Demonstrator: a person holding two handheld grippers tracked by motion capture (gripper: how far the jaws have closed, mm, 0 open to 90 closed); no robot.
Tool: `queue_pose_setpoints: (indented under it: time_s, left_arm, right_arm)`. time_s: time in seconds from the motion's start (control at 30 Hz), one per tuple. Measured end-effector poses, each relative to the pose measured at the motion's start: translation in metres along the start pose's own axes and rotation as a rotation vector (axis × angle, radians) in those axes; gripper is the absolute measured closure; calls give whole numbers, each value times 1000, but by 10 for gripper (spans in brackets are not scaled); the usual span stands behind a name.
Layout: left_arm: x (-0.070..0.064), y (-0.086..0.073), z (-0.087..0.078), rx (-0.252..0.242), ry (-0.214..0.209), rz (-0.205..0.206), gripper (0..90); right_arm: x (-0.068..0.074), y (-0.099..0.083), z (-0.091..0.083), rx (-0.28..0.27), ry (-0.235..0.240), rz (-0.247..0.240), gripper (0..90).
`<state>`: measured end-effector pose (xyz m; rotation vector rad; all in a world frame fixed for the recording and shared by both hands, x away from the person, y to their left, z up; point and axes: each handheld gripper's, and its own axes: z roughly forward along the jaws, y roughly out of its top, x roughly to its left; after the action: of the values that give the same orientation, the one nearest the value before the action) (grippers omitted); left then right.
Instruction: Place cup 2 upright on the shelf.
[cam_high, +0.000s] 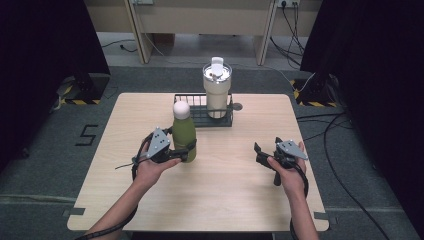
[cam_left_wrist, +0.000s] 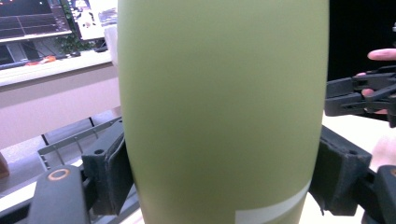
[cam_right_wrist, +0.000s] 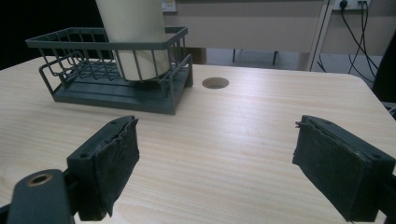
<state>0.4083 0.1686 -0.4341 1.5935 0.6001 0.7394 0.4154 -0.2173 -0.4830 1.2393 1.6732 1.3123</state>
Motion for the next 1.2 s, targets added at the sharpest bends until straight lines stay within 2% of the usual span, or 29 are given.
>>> queue_pose_setpoints:
  time_s: [0.27, 0.37, 0.7, 1.2]
  left_arm:
    - [10, 5, 6, -6, 24, 12, 202]
    - [14, 7, 9, -5, 31, 0, 202]
    - [24, 10, 20, -2, 53, 12, 202]
    - [35, 19, 35, -14, 80, 1, 202]
  right_arm:
    - [1, 0, 1, 4, 2, 1, 138]
    - [1, 0, 1, 2, 2, 3, 139]
    - [1, -1, 1, 7, 4, 1, 141]
    - [2, -1, 1, 8, 11, 7, 144]
